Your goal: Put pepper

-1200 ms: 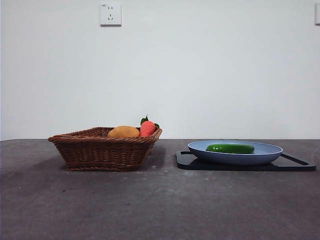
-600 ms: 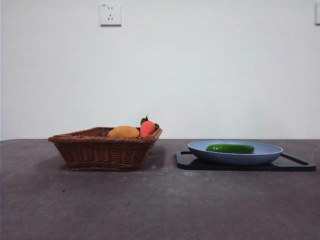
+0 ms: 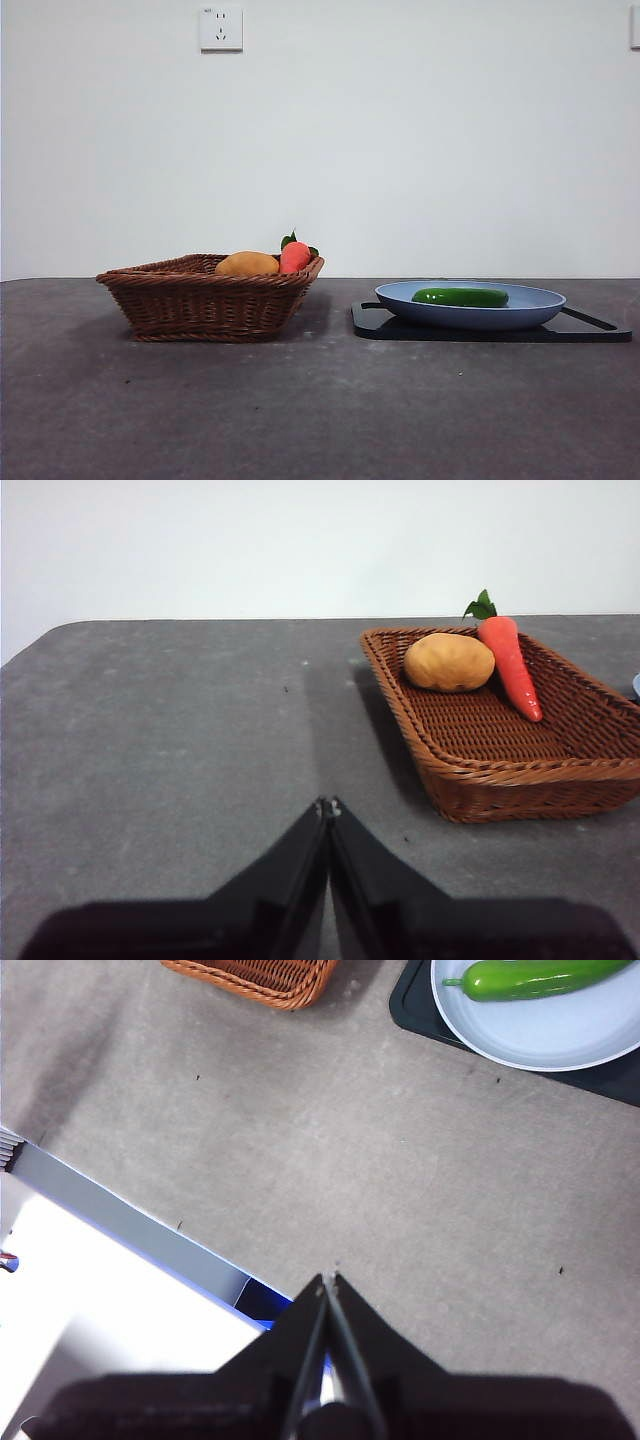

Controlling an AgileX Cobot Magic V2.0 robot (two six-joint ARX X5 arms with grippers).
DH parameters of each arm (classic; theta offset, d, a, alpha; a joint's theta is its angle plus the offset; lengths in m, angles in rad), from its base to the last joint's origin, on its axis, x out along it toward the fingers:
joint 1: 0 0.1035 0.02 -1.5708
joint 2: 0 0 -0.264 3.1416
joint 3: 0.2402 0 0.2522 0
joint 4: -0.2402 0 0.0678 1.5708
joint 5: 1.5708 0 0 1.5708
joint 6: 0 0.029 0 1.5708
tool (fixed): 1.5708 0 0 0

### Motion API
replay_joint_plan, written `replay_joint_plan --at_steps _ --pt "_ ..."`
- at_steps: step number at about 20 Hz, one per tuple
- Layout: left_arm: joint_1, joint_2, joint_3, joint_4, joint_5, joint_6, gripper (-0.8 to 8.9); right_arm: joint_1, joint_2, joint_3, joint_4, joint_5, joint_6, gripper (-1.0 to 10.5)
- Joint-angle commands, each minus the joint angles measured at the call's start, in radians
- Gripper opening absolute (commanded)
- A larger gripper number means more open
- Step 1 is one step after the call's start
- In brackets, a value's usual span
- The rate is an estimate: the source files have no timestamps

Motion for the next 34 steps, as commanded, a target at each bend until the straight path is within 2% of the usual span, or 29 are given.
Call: replay_joint_plan --at_steps 1,11,12,14,15,18,22,24,28,31,34 --pt "0.003 -0.005 -0.006 0.009 0.000 -0.006 0.06 0.002 0.007 0.018 -0.014 0.002 0.006 0.0" --pt "0.003 -0.005 -0.006 0.013 0.001 -0.006 0.06 0.002 0.007 0.018 -0.014 0.002 0.003 0.0" --pt "0.003 -0.005 -0.006 0.014 0.001 -0.006 0.06 -0.002 0.007 0.018 0.004 0.008 -0.050 0.0" --pt "0.003 -0.005 -0.006 0.013 0.001 -0.006 0.06 -0.084 -0.051 -0.002 0.163 0.056 -0.061 0.0" --pt "0.003 -0.005 -0.006 0.014 0.001 -0.006 0.06 -0.139 -0.100 -0.042 0.299 0.045 -0.060 0.0" --pt "0.003 -0.005 -0.006 0.014 0.002 -0.006 0.06 -0.270 -0.285 -0.252 0.637 -0.031 0.026 0.0" --pt "0.003 -0.005 -0.006 0.014 0.002 -0.006 0.06 -0.359 -0.502 -0.598 0.937 0.058 -0.020 0.0" --pt "0.003 -0.005 -0.006 0.013 0.002 -0.006 0.06 -0.361 -0.595 -0.767 1.080 0.058 -0.027 0.0" --pt "0.003 -0.005 -0.006 0.013 0.002 -0.006 0.06 -0.362 -0.712 -0.962 1.217 0.071 -0.027 0.0" --pt "0.003 -0.005 -0.006 0.014 0.002 -0.006 0.06 -0.362 -0.784 -1.072 1.261 0.112 -0.023 0.0" --pt "0.003 -0.005 -0.006 0.014 0.002 -0.006 0.06 -0.362 -0.846 -1.153 1.273 0.115 -0.019 0.0"
